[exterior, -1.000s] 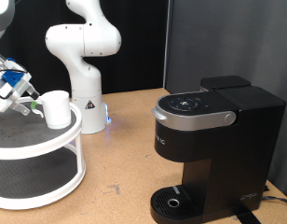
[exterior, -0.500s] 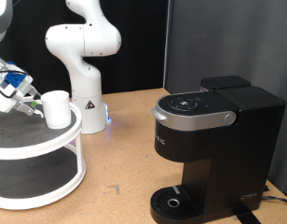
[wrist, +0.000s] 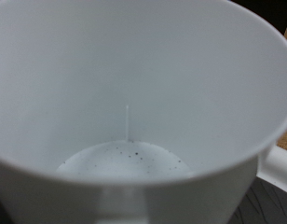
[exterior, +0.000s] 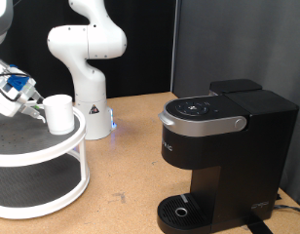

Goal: Make a cup of coffee with the keurig machine

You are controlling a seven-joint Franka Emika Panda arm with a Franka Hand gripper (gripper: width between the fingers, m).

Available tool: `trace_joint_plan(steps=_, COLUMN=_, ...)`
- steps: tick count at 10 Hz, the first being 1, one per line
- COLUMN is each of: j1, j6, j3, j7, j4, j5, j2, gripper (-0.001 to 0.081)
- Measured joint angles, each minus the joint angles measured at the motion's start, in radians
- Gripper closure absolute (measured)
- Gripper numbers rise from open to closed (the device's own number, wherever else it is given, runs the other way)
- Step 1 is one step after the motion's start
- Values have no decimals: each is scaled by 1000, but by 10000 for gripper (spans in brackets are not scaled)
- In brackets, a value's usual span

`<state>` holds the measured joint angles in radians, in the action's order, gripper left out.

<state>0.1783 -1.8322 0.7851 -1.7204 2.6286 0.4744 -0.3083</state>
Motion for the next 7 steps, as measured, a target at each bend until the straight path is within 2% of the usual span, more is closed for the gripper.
trace_joint_plan(steps=1, j1=0, j6=1, j3=0, j7=6, j4=0, j5=0, j2=0, gripper=186)
trace_joint_plan(steps=2, j1=0, j6=1, j3=0, j7=13, j4=0, j5=0, j2=0, gripper=186)
trace_joint_plan(steps=3, j1=0, j6=1, j3=0, j7=21, j4=0, j5=0, j2=0, gripper=387)
trace_joint_plan(steps=4, j1=0, j6=1, j3=0, j7=27, j4=0, j5=0, j2=0, gripper=524)
trace_joint_plan(steps=5, j1=0, j6=1, j3=0, j7=33, j4=-1, j5=0, j2=0, gripper=524)
trace_joint_plan(steps=6, j1=1, j6=1, j3=0, j7=41, j4=-2, j5=0, j2=0, gripper=717)
trace_joint_plan(steps=7, j1=1, j6=2, j3=0, j7=52, j4=-5, j5=0, j2=0, gripper=717)
